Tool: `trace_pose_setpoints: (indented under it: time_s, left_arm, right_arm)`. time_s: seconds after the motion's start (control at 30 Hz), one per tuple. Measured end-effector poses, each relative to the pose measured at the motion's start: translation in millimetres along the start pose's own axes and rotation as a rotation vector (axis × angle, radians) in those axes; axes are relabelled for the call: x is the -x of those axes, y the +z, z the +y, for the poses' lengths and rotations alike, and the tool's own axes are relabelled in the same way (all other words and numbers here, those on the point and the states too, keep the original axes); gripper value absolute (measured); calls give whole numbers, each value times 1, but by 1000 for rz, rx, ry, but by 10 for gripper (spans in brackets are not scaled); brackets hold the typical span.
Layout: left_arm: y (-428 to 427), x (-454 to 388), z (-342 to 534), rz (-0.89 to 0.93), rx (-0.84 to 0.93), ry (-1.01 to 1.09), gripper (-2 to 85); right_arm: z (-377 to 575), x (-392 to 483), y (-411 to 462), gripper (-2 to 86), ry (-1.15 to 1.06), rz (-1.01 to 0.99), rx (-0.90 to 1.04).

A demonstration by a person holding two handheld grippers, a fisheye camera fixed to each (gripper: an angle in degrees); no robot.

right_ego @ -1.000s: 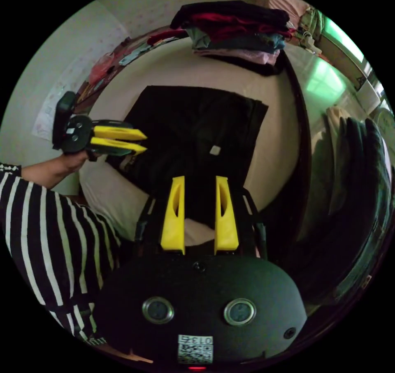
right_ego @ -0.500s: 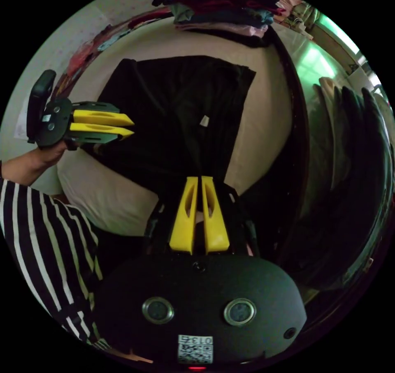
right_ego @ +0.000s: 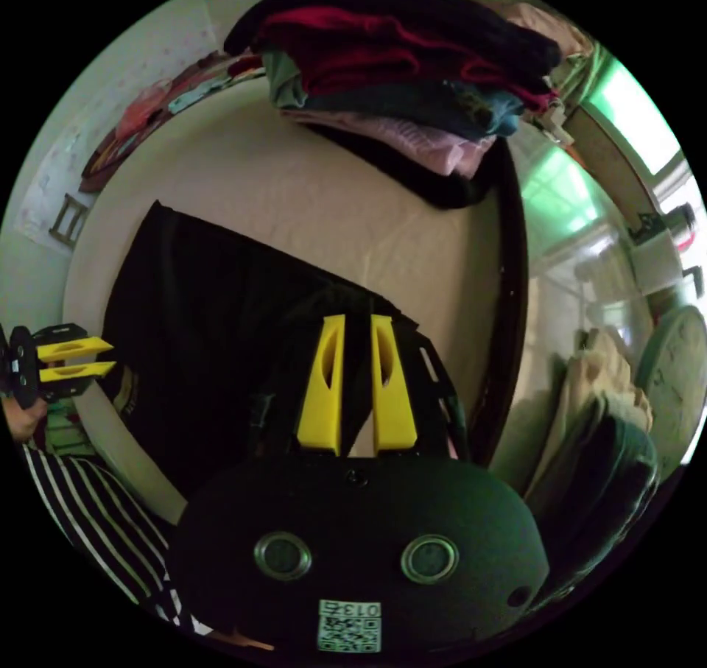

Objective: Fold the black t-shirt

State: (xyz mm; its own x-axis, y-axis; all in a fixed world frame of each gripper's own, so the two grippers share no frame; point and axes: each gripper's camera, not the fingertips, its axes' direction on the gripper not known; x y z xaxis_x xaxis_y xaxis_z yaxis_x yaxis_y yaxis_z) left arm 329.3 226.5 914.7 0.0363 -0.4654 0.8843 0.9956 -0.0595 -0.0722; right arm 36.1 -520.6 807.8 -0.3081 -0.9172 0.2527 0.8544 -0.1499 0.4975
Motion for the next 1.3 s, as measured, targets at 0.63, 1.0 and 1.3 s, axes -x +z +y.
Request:
trace_pose_setpoints:
  time_s: [0.63,1.0,1.3]
  left_arm:
    - [4,62,72,87,78,-354,96]
    - [15,88,79,212,85,-384,99]
    - [17,104,74,275,142,-391,14]
  right_arm:
    - [-102,85,-46,70,-401,-244,-250]
    - [-227,234,37,81,-788,-330,62]
    - [-240,251,41,14,-845,-276,68]
